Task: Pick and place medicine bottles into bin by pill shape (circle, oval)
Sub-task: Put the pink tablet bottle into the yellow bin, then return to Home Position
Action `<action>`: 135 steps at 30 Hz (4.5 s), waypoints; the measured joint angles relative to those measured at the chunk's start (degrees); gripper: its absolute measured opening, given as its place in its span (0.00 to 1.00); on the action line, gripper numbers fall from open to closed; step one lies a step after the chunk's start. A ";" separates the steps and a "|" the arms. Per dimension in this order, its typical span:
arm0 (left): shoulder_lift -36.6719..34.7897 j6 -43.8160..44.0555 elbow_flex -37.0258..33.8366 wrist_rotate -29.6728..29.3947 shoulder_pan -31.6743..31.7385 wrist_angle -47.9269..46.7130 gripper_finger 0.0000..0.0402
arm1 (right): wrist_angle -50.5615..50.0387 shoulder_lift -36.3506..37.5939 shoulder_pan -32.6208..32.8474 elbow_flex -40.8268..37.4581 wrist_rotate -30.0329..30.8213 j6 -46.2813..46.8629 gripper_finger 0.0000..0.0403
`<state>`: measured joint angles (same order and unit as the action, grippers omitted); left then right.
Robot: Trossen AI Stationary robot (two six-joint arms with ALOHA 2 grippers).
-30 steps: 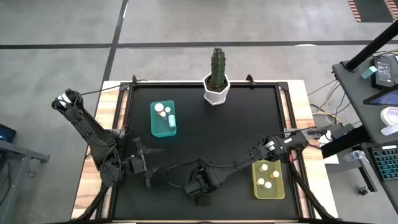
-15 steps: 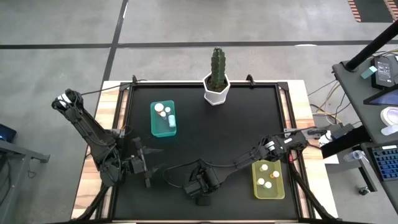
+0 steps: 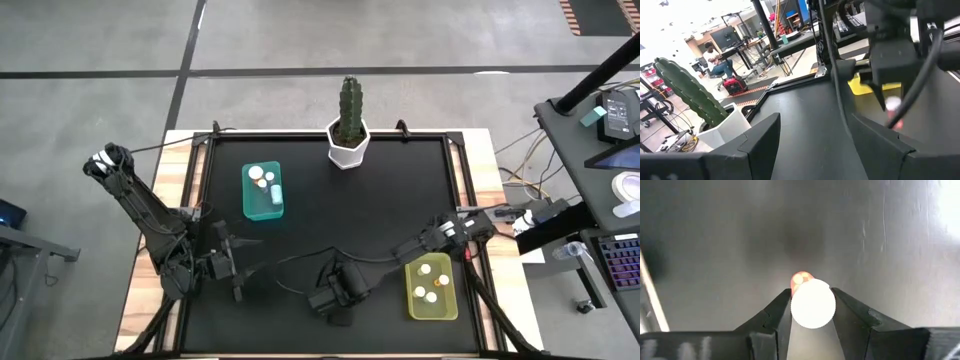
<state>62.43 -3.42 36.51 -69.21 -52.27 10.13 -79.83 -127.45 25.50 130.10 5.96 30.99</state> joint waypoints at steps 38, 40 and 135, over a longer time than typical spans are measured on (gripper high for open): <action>0.00 -0.34 0.02 -0.02 0.02 1.33 0.56 | 5.80 54.30 17.62 -56.50 -1.77 36.44 0.28; 0.00 -0.39 0.02 -0.02 0.02 1.33 0.56 | 6.05 56.51 17.87 -59.81 -1.68 37.16 0.28; 0.02 -0.44 -0.05 -0.07 0.07 1.36 0.56 | 28.22 63.49 20.01 -84.43 -3.24 35.99 0.45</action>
<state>62.46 -3.86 36.46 -69.28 -52.21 11.49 -51.61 -63.96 45.52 45.67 2.72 66.98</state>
